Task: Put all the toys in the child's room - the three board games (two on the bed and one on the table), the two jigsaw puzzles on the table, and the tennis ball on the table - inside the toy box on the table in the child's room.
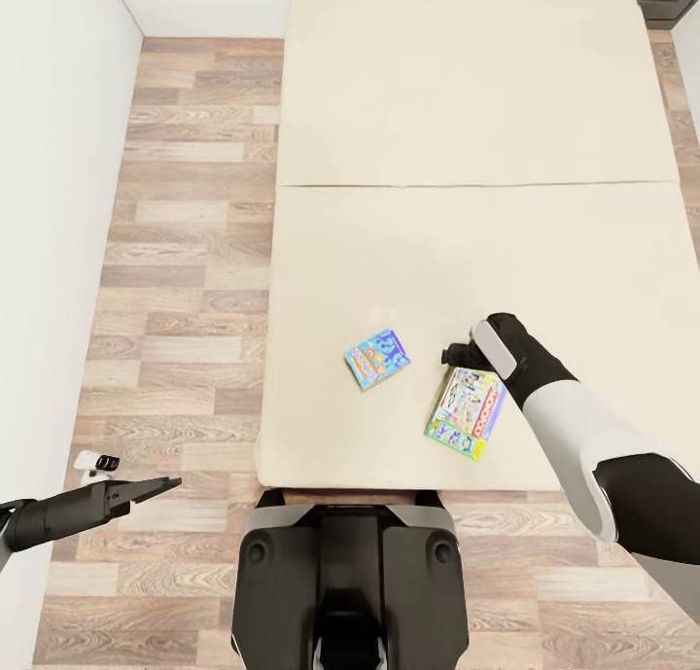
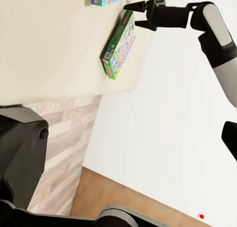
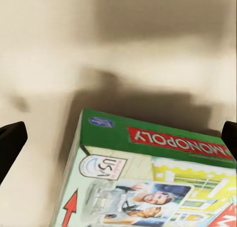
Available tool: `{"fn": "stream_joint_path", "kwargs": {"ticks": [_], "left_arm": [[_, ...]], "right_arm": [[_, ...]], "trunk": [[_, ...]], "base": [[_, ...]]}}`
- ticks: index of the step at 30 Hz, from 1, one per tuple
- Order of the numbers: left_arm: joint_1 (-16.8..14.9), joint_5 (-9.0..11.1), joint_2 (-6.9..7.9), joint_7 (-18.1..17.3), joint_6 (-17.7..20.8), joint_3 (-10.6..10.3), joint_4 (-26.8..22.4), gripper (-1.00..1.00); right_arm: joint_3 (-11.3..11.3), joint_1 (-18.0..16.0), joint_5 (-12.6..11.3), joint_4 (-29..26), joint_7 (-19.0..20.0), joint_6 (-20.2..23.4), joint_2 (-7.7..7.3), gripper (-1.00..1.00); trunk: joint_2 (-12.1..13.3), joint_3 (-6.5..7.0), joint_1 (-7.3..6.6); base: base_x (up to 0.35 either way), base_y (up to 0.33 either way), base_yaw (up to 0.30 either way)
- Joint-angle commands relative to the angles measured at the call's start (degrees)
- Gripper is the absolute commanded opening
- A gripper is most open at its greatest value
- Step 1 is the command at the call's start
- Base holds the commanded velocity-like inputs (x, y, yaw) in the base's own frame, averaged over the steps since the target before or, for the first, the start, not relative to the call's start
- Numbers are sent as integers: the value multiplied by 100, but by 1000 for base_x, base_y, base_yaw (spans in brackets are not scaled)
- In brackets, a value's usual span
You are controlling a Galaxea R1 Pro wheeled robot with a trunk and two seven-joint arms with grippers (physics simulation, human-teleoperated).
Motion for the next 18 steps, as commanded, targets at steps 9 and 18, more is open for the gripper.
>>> {"fn": "stream_joint_path", "kwargs": {"ticks": [9, 18], "left_arm": [[-1, 0, 3, -21, 61, -2, -2, 100], [-1, 0, 1, -21, 61, -2, -2, 100]], "right_arm": [[50, 0, -49, 65, -39, 31, -13, 100], [50, 0, -49, 65, -39, 31, -13, 100]], "trunk": [[-7, -8, 3], [-7, -8, 3]], "base": [[-148, 0, 0], [-45, 0, 0]]}}
